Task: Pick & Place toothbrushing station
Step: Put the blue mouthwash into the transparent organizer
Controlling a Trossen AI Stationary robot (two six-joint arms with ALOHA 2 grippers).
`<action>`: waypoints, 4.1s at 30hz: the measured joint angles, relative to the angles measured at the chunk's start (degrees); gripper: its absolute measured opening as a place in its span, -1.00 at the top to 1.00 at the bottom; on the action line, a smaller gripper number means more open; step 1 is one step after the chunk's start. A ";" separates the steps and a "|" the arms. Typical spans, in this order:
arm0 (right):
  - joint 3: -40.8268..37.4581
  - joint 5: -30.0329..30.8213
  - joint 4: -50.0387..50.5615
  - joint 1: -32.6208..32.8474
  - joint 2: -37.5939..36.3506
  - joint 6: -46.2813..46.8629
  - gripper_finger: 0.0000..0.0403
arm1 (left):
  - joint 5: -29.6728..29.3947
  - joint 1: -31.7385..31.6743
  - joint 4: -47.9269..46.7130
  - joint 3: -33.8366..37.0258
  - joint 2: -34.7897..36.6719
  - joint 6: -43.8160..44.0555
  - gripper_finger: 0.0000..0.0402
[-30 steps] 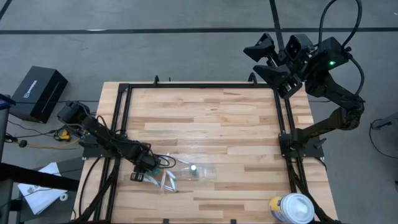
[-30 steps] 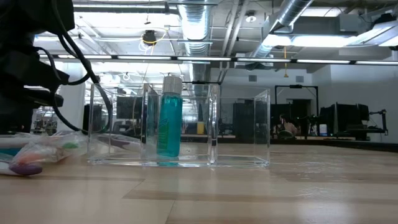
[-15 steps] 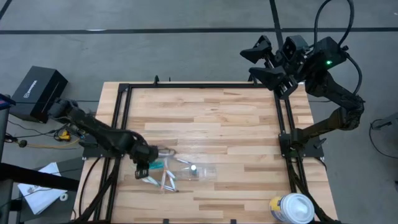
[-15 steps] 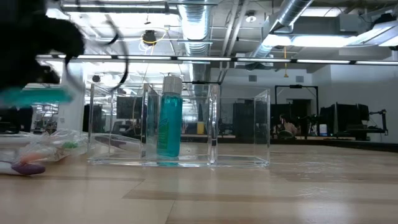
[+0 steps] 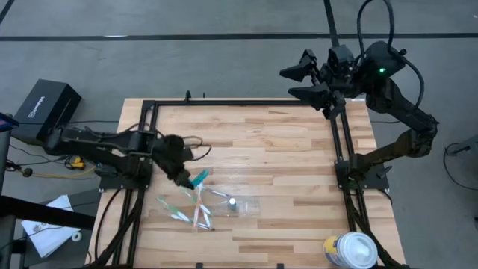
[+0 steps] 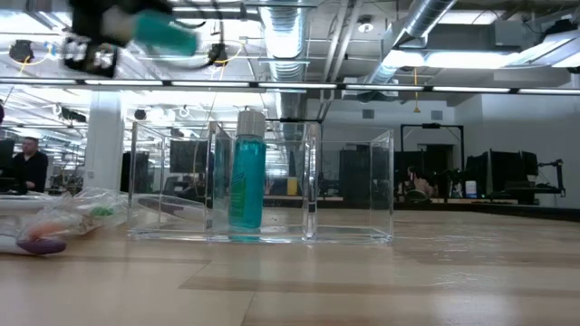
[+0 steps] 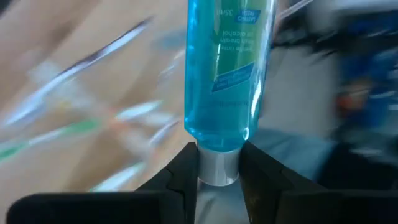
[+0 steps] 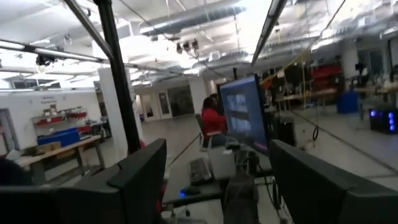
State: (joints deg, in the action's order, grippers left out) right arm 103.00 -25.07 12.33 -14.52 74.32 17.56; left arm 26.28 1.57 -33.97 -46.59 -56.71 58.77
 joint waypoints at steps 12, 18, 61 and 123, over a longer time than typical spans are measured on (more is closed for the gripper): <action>-0.01 -6.43 23.17 1.51 0.04 -8.16 -0.36 | 9.45 -11.63 28.45 -0.04 -0.02 16.43 0.60; 0.07 -8.96 30.91 3.31 1.35 -14.49 -0.36 | 13.19 -11.09 47.02 -0.13 -2.36 24.84 0.60; -0.04 -24.15 13.96 4.76 10.60 -13.88 -0.36 | 20.81 -6.15 74.00 -22.40 -26.60 27.11 0.60; 9.55 -29.19 12.67 4.44 20.98 -9.07 -0.07 | 25.75 -8.33 75.31 -22.47 -26.62 28.51 0.60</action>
State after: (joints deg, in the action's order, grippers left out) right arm 112.55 -54.26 24.99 -10.09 95.31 8.49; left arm 52.03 -6.77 41.34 -69.06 -83.33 87.29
